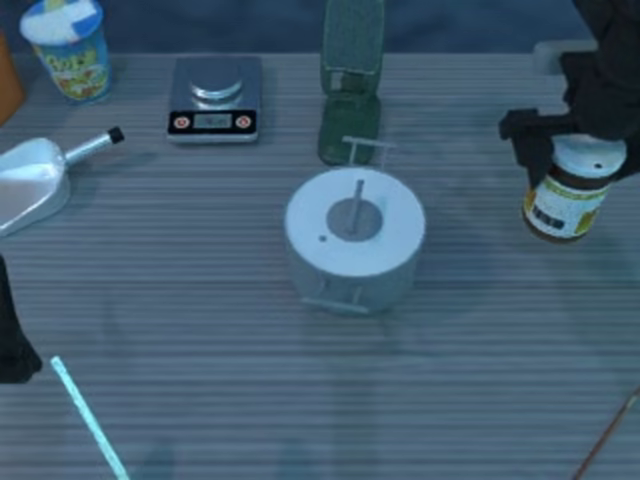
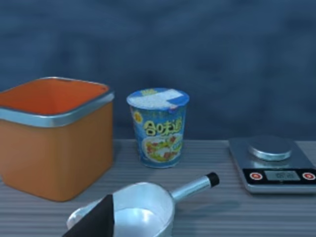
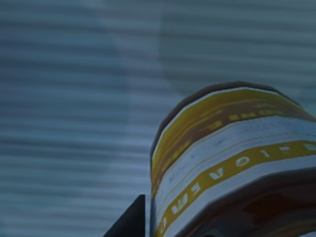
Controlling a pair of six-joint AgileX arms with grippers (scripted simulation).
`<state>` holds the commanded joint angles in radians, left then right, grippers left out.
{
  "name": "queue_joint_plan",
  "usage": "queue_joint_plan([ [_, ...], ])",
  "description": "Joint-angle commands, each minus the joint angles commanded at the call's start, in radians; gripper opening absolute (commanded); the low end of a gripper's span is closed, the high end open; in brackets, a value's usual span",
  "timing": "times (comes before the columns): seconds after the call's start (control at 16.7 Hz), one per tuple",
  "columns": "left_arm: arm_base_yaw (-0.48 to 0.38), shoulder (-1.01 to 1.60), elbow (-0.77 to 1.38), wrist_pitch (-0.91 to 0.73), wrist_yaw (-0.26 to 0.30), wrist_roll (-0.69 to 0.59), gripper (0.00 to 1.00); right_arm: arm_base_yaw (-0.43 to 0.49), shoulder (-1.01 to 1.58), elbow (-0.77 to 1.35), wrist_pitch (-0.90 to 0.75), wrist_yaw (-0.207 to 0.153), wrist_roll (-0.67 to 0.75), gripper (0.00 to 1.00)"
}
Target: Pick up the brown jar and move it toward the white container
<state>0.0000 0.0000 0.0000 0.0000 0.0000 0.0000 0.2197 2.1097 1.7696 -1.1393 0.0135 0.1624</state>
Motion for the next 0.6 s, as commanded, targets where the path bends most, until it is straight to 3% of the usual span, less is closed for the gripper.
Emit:
queue_joint_plan([
  [0.24, 0.0, 0.0, 0.0, 0.0, 0.0, 0.0, 1.0, 0.068, 0.012, -0.025, 0.042, 0.017, 0.131, 0.0],
  [0.6, 0.0, 0.0, 0.0, 0.0, 0.0, 0.0, 1.0, 0.069, 0.013, -0.037, 0.06, 0.015, 0.136, 0.0],
])
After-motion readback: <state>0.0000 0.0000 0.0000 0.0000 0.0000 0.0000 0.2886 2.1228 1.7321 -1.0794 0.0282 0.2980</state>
